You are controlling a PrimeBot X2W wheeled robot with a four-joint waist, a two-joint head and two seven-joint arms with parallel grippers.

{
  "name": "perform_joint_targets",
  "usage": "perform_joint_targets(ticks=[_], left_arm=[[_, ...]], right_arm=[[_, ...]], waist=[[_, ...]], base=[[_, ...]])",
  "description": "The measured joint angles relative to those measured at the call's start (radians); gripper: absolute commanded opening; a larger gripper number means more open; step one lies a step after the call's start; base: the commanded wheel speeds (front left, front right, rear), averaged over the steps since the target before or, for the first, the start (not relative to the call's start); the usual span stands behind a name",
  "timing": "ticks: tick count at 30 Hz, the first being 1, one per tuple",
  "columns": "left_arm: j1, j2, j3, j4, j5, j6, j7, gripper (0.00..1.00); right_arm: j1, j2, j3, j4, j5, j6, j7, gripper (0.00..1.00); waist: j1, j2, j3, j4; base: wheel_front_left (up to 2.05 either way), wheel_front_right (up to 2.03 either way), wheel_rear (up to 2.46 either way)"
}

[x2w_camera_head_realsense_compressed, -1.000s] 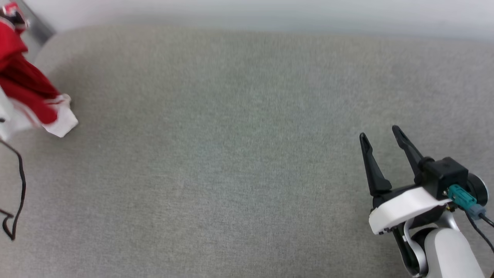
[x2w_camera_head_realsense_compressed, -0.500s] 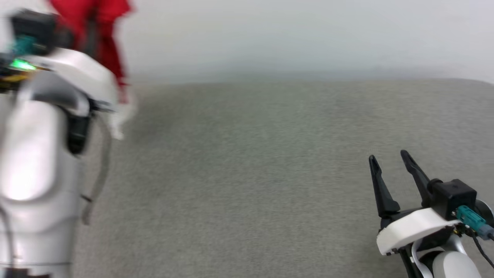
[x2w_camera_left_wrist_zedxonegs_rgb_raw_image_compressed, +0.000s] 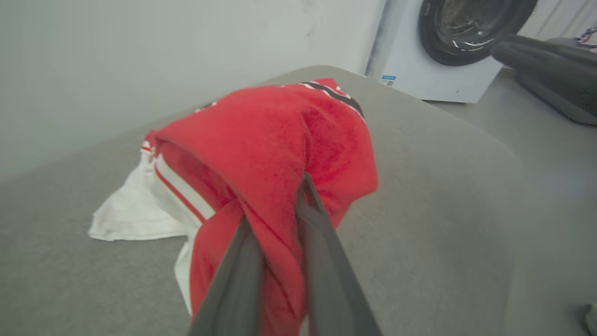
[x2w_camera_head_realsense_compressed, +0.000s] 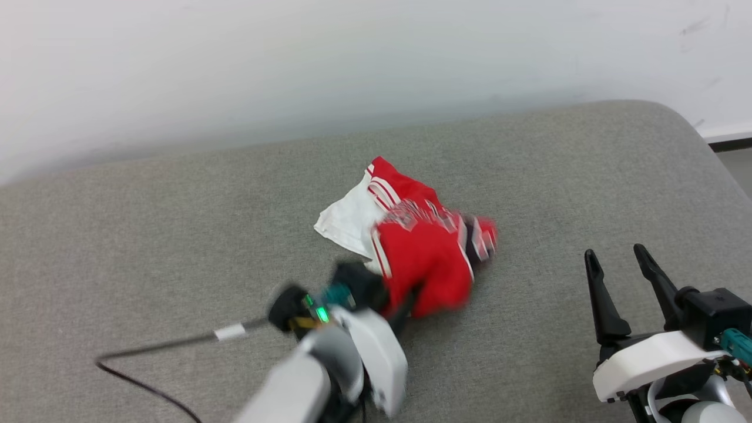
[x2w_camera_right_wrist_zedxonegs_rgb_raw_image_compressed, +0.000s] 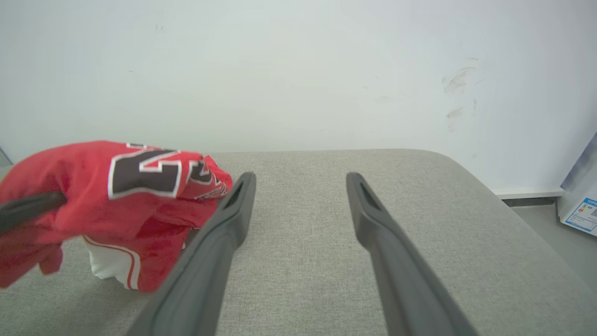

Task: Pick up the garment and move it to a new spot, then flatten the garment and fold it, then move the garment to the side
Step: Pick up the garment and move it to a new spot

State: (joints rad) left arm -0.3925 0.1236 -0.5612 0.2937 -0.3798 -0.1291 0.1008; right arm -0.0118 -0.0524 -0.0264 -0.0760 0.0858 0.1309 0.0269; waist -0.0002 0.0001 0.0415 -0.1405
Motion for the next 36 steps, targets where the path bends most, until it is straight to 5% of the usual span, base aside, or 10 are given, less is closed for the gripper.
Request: perform_joint_targets(ticks=[5, 6, 7, 9, 19, 28, 36], left_arm=[[0.14, 0.02, -0.134, 0.007, -0.028, 0.0, 0.027, 0.0], [0.156, 0.021, -0.148, 0.015, -0.028, 0.0, 0.028, 0.1], [0.168, 0.019, -0.153, 0.022, -0.029, 0.0, 0.023, 0.34], [0.181, 0.005, -0.169, 0.024, -0.036, 0.0, 0.013, 1.0], [0.137, -0.029, -0.071, -0.081, -0.003, 0.117, -0.213, 1.0], [0.171, 0.086, 0.152, -0.176, -0.013, 0.297, -0.285, 1.0], [0.281, 0.166, 0.234, -0.187, -0.053, 0.317, -0.299, 1.0]], right_arm=[[0.003, 0.0, -0.015, -0.01, 0.0, 0.0, 0.002, 1.0], [0.003, 0.0, -0.015, -0.011, 0.0, 0.0, 0.002, 1.0], [0.004, 0.0, -0.013, -0.012, 0.0, 0.0, 0.005, 1.0], [0.004, 0.001, -0.014, -0.015, 0.0, 0.0, 0.006, 1.0], [0.029, 0.001, -0.016, -0.022, 0.0, 0.0, 0.018, 1.0], [0.056, 0.001, -0.028, -0.029, 0.001, 0.0, 0.023, 1.0], [0.074, 0.001, -0.018, -0.023, 0.014, 0.0, 0.018, 1.0]], waist=[[0.0, 0.0, 0.011, 0.019], [0.0001, 0.0, 0.012, 0.026], [0.0001, 0.0, 0.011, 0.033], [0.0001, 0.0, 0.008, 0.049], [0.0001, 0.0, -0.046, 0.117], [0.0001, 0.0, -0.083, 0.152], [0.0002, 0.0, -0.102, 0.146]], base=[[0.0, 0.0, 0.0], [0.0, 0.0, 0.0], [0.0, 0.0, 0.0], [0.0, 0.0, 0.0], [0.0, 0.0, 0.0], [0.0, 0.0, 0.0], [0.0, 0.0, 0.0]])
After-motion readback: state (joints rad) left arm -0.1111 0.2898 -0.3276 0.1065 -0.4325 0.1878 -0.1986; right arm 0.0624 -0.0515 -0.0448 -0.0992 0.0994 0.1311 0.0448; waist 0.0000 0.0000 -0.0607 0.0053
